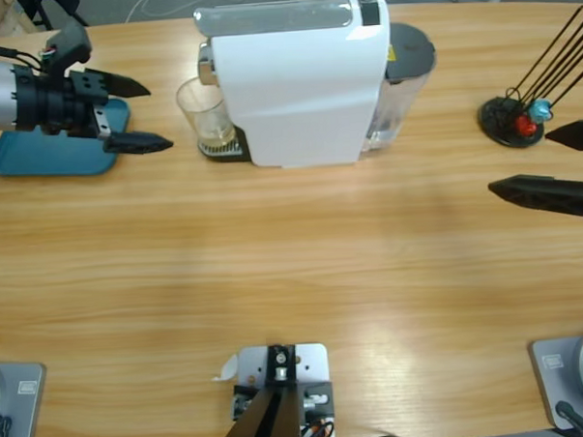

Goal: Pour coffee

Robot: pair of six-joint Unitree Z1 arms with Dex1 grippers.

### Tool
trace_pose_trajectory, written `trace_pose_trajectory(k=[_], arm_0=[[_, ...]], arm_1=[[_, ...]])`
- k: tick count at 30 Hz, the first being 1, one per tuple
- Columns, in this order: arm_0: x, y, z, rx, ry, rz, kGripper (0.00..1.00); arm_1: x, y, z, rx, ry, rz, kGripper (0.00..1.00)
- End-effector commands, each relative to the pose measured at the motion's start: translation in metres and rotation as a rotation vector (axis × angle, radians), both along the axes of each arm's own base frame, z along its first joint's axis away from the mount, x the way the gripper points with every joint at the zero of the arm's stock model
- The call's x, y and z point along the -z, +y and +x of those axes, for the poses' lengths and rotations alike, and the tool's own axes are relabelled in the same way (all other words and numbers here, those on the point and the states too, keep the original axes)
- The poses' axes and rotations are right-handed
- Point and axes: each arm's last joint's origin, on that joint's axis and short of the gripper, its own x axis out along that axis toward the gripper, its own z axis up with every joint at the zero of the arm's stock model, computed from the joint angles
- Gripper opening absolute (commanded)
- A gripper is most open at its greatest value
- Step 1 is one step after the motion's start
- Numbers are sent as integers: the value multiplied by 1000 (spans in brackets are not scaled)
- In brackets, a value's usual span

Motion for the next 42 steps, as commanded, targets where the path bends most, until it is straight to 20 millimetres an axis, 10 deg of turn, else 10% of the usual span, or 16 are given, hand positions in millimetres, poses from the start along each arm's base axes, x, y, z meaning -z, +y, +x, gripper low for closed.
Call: trace_pose_trajectory(k=[1,42], arm_0=[[24,-7,24,-2,15,1,1000],[53,-43,56,80,70,-58,1000]], arm_1=[[14,6,6,7,67,-28,1000],[4,8,3,-52,106,7,1000]])
